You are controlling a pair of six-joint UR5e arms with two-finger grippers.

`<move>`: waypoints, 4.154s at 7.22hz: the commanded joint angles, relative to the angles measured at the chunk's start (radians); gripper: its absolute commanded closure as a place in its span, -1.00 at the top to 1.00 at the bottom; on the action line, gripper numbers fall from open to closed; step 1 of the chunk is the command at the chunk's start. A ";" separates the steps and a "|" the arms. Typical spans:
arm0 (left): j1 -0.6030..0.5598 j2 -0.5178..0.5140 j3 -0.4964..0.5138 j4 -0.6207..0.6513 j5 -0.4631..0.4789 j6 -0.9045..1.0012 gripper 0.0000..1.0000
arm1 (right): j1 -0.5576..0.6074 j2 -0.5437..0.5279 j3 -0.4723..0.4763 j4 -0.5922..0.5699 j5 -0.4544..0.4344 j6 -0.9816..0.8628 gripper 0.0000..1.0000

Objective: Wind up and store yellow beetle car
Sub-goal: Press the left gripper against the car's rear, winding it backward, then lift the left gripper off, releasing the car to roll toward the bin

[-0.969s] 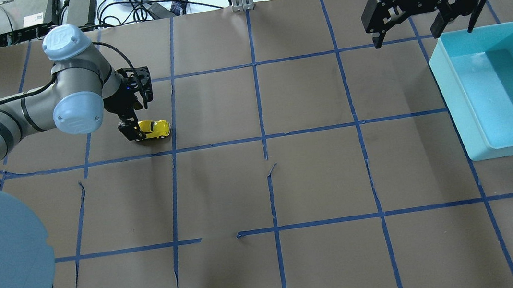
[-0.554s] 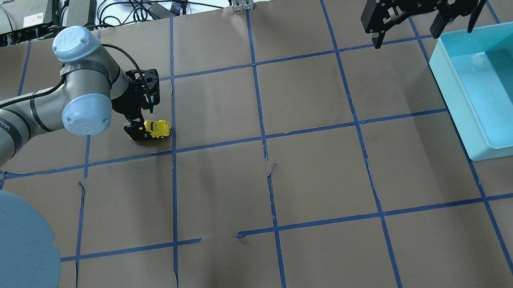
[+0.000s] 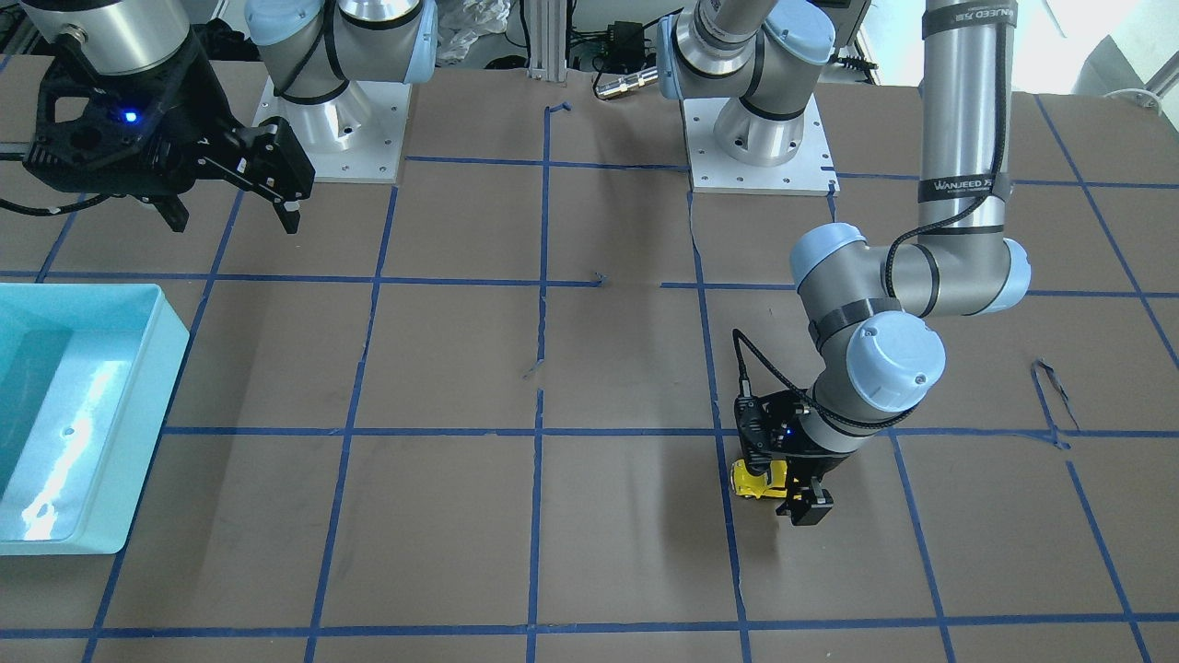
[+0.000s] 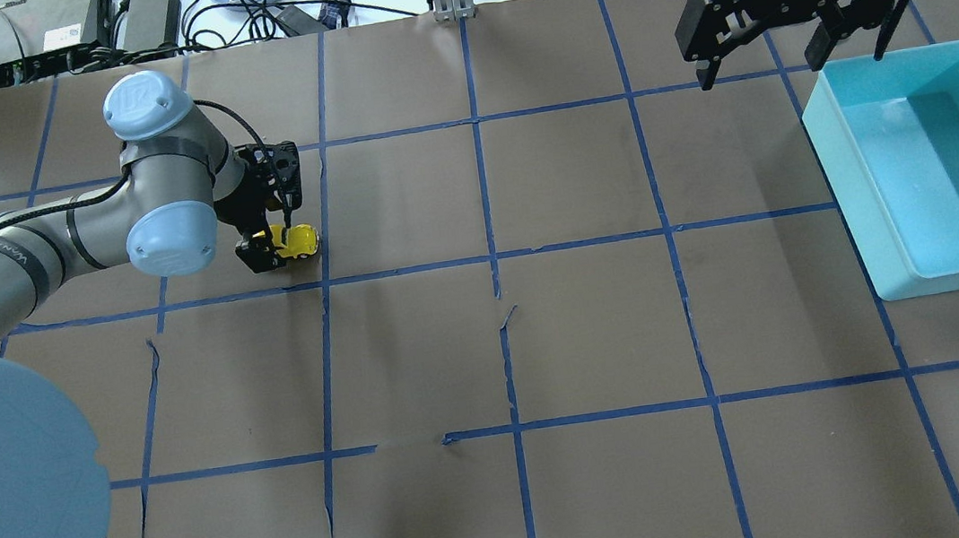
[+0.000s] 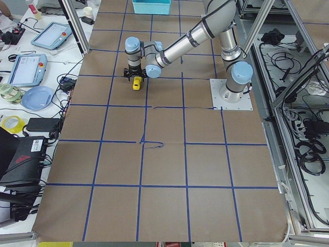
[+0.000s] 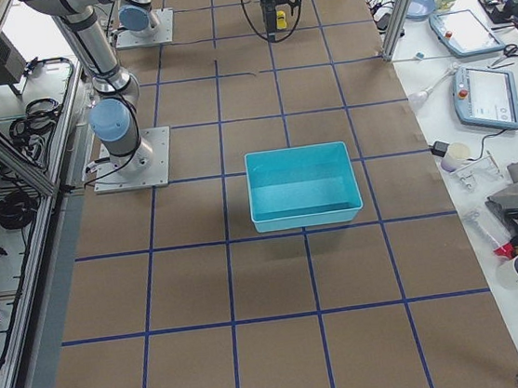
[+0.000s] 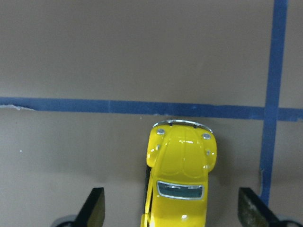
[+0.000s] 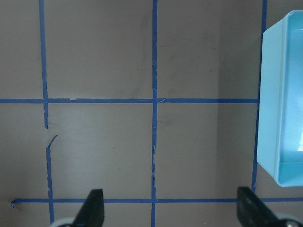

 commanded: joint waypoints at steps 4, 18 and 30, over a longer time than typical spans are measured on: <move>0.001 0.013 -0.005 -0.010 0.003 0.034 -0.09 | 0.001 0.000 -0.001 -0.001 0.000 0.000 1.00; 0.231 0.039 -0.028 0.001 -0.002 0.145 1.00 | -0.001 0.000 0.001 -0.001 0.001 0.002 1.00; 0.017 0.263 0.018 -0.220 0.002 -0.526 1.00 | -0.001 0.000 0.001 -0.001 0.007 0.002 1.00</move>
